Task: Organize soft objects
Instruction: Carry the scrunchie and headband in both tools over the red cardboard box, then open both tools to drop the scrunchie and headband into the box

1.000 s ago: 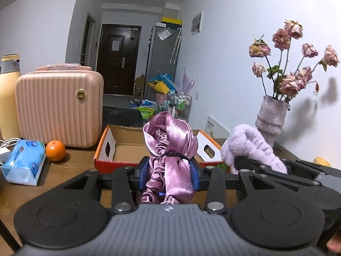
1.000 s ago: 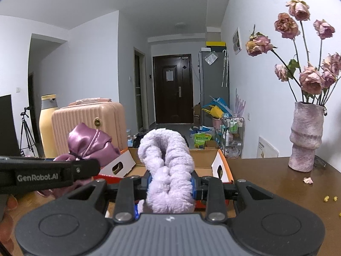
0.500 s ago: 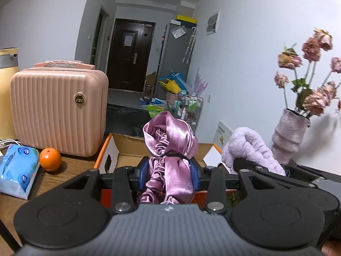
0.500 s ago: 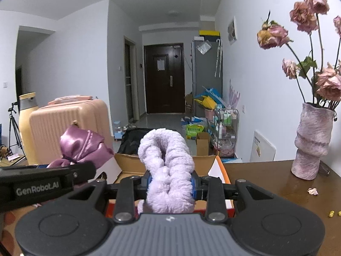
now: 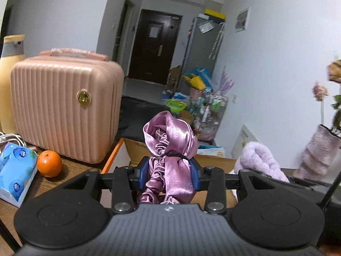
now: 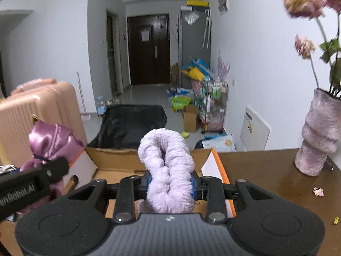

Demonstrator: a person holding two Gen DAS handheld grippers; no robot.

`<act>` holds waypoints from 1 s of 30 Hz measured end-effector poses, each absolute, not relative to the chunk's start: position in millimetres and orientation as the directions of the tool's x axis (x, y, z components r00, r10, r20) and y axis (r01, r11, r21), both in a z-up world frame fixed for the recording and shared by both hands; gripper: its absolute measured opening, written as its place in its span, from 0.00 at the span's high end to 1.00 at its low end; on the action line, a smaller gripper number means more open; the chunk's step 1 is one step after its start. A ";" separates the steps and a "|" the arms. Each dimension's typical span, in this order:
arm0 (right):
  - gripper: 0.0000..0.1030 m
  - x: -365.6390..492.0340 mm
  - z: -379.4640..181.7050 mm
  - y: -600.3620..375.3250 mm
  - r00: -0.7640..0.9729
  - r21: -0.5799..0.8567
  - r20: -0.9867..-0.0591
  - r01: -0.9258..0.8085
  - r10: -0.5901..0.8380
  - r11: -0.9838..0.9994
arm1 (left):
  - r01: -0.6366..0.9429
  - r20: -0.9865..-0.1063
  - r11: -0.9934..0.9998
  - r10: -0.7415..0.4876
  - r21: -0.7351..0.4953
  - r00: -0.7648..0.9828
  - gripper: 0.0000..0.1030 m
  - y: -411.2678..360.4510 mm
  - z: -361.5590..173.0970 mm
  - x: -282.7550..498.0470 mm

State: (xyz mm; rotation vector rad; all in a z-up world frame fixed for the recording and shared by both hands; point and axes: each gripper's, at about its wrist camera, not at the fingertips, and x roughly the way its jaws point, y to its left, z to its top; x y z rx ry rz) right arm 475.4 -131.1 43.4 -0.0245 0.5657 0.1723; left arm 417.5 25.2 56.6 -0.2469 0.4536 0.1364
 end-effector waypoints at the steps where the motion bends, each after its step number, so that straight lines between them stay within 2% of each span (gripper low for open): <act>1: 0.70 480.8 38.3 -130.7 0.823 0.027 -0.548 -0.164 0.152 0.986 | -0.197 -0.457 0.959 0.084 -0.205 0.885 0.61 26.7 53.5 422.2; 4: 0.70 487.4 20.6 -130.5 0.809 0.058 -0.559 -0.183 0.183 0.982 | -0.225 -0.486 0.953 0.102 -0.203 0.868 0.61 32.3 39.5 436.1; 12: 0.70 488.1 -10.7 -138.6 0.834 0.121 -0.501 -0.197 0.231 0.973 | -0.250 -0.539 0.950 0.112 -0.189 0.835 0.61 42.8 5.3 452.1; 16: 0.70 494.6 -27.4 -146.7 0.833 0.179 -0.488 -0.197 0.261 0.964 | -0.253 -0.547 0.948 0.112 -0.190 0.830 0.61 45.3 -0.8 454.6; 21: 0.70 496.7 -30.4 -147.2 0.826 0.181 -0.492 -0.212 0.275 0.960 | -0.252 -0.541 0.953 0.123 -0.170 0.832 0.61 41.1 -3.5 455.0; 24: 0.62 495.2 -30.9 -147.7 0.830 0.171 -0.490 -0.209 0.267 0.963 | -0.247 -0.545 0.955 0.121 -0.164 0.830 0.60 38.4 -5.1 455.8; 26: 0.46 493.2 -31.1 -147.9 0.835 0.153 -0.491 -0.201 0.250 0.968 | -0.246 -0.544 0.955 0.120 -0.165 0.830 0.53 38.7 -4.5 455.2; 27: 0.44 492.1 -31.0 -147.8 0.838 0.143 -0.489 -0.197 0.242 0.970 | -0.248 -0.538 0.955 0.124 -0.163 0.834 0.51 38.7 -3.6 453.4; 28: 0.42 491.2 -30.7 -147.8 0.841 0.131 -0.489 -0.194 0.233 0.972 | -0.246 -0.532 0.956 0.125 -0.162 0.837 0.44 39.2 -2.7 452.9; 29: 0.35 491.5 -29.6 -148.3 0.840 0.122 -0.492 -0.192 0.227 0.974 | -0.248 -0.526 0.955 0.130 -0.160 0.840 0.30 39.3 -1.6 451.5; 30: 0.30 490.9 -29.2 -148.8 0.841 0.116 -0.494 -0.186 0.219 0.976 | -0.254 -0.519 0.954 0.138 -0.160 0.843 0.24 39.4 -0.4 449.9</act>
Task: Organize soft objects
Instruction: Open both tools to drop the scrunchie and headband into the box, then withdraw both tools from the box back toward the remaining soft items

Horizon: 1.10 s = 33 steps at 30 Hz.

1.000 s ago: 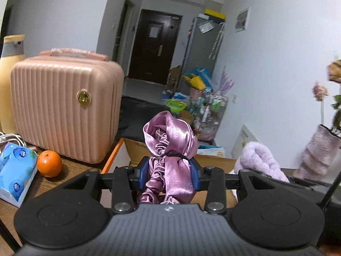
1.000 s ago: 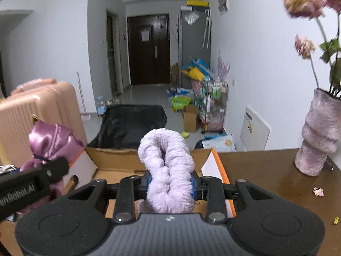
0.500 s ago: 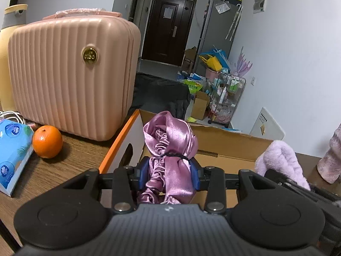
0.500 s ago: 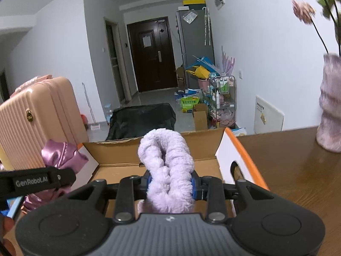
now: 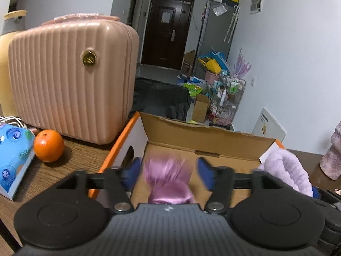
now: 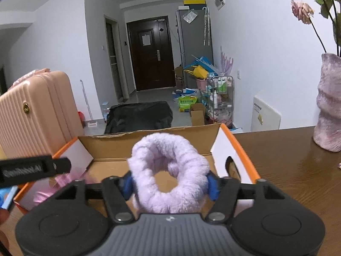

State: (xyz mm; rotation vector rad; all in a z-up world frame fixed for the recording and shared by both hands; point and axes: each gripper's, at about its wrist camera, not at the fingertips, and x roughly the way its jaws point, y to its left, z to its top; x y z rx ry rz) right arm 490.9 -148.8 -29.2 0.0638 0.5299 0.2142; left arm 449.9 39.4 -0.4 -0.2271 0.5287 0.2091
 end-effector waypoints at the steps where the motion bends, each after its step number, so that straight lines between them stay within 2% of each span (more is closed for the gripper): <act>1: 0.17 490.3 -28.8 -149.5 0.843 0.110 -0.496 -0.177 0.208 0.978 | -0.264 -0.510 0.952 0.151 -0.156 0.847 0.14 38.9 1.3 447.7; 2: 0.08 489.8 -28.0 -150.1 0.846 0.104 -0.495 -0.167 0.196 0.981 | -0.272 -0.502 0.951 0.164 -0.150 0.849 0.07 38.6 3.1 445.8; 4: 0.00 488.4 -26.3 -151.7 0.852 0.093 -0.492 -0.153 0.179 0.984 | -0.277 -0.484 0.950 0.178 -0.142 0.857 0.00 37.5 6.6 441.8; 12: 0.00 486.1 -19.4 -160.5 0.857 0.096 -0.488 -0.136 0.165 0.986 | -0.257 -0.440 0.960 0.183 -0.114 0.879 0.00 28.0 16.2 430.4; 24: 0.00 461.6 -12.6 -165.0 0.859 0.082 -0.484 -0.144 0.166 0.986 | -0.256 -0.463 0.960 0.177 -0.113 0.868 0.00 32.1 13.7 412.8; 33: 0.00 422.1 1.7 -175.3 0.880 0.091 -0.436 -0.164 0.187 0.982 | -0.247 -0.441 0.963 0.175 -0.110 0.880 0.00 33.4 19.0 377.1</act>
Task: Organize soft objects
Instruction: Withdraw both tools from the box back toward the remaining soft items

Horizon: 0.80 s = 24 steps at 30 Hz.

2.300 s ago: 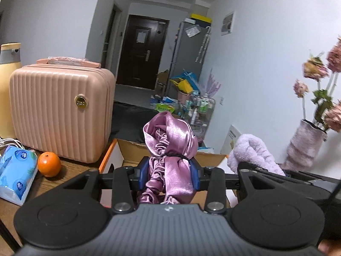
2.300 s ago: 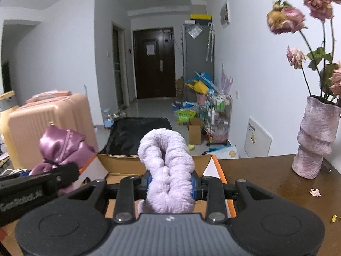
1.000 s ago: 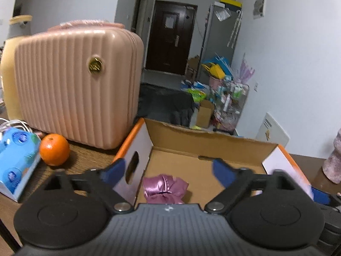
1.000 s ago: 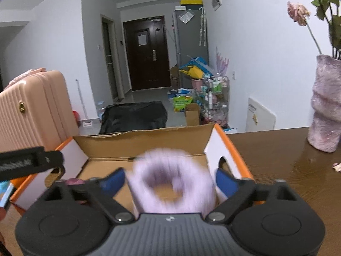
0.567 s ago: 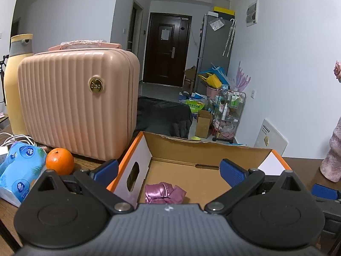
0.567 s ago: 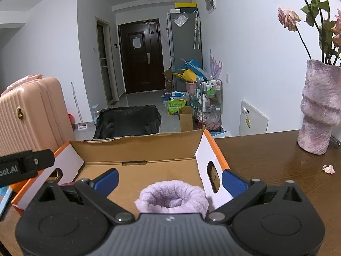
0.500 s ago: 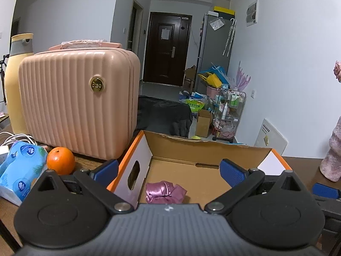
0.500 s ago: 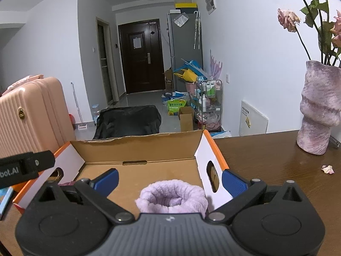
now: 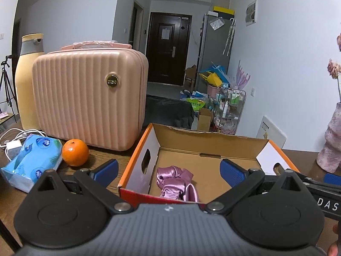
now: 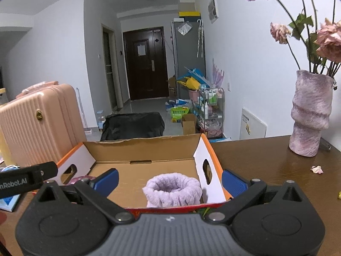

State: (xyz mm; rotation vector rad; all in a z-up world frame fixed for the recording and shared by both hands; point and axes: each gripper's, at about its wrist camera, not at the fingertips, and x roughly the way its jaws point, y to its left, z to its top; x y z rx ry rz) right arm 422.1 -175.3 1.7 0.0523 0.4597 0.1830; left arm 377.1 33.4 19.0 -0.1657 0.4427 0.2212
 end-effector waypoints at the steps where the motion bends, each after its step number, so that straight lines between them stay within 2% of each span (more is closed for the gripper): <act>1: 0.00 418.0 2.9 -176.5 0.882 0.093 -0.432 -0.167 0.191 0.982 | -0.245 -0.437 0.963 0.173 -0.113 0.883 0.00 33.9 20.5 372.0; 13: 0.00 368.7 13.7 -181.8 0.895 0.087 -0.390 -0.201 0.219 0.976 | -0.217 -0.389 0.969 0.155 -0.121 0.908 0.00 35.0 37.3 320.2; 24: 0.00 328.9 18.3 -188.7 0.899 0.063 -0.381 -0.205 0.214 0.977 | -0.201 -0.382 0.975 0.149 -0.098 0.912 0.00 39.9 38.7 280.4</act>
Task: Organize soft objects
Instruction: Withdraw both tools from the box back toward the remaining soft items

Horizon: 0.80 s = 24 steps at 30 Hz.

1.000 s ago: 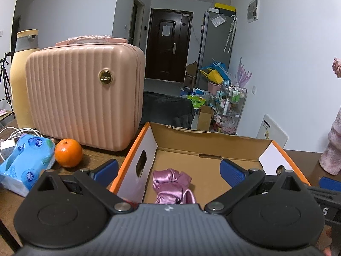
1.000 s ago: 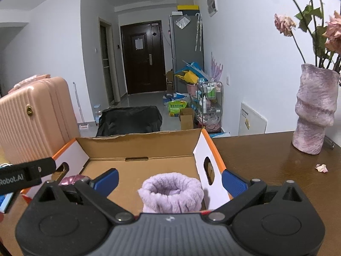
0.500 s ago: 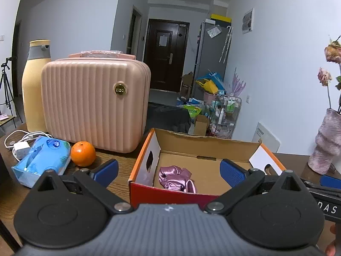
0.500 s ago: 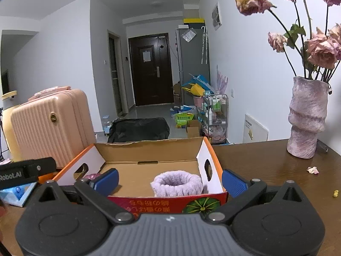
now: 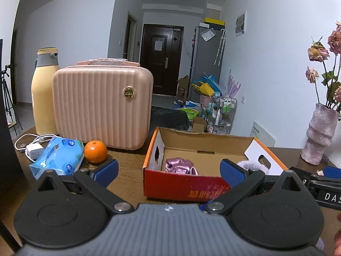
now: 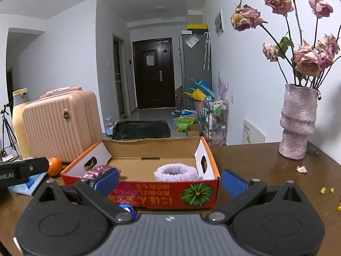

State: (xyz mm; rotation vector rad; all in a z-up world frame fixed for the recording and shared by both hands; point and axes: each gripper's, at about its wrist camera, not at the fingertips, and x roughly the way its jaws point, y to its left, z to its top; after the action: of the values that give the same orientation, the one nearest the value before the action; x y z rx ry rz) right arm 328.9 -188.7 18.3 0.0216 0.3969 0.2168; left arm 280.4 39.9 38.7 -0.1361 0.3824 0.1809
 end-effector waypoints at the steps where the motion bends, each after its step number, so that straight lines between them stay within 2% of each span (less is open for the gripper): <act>1: 0.00 325.3 18.1 -189.5 0.899 0.060 -0.382 -0.205 0.212 0.977 | -0.200 -0.384 0.975 0.150 -0.095 0.911 0.00 40.5 38.1 276.6; 24: 0.00 255.2 -5.6 -185.7 0.877 -0.005 -0.424 -0.253 0.227 0.968 | -0.187 -0.417 0.980 0.144 -0.063 0.897 0.00 54.8 14.4 207.3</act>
State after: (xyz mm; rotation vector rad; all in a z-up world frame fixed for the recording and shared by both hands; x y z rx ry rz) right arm 255.2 -185.7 -5.6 -0.0605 0.4353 0.2502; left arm 207.3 54.8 14.4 -0.1024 0.4234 0.1718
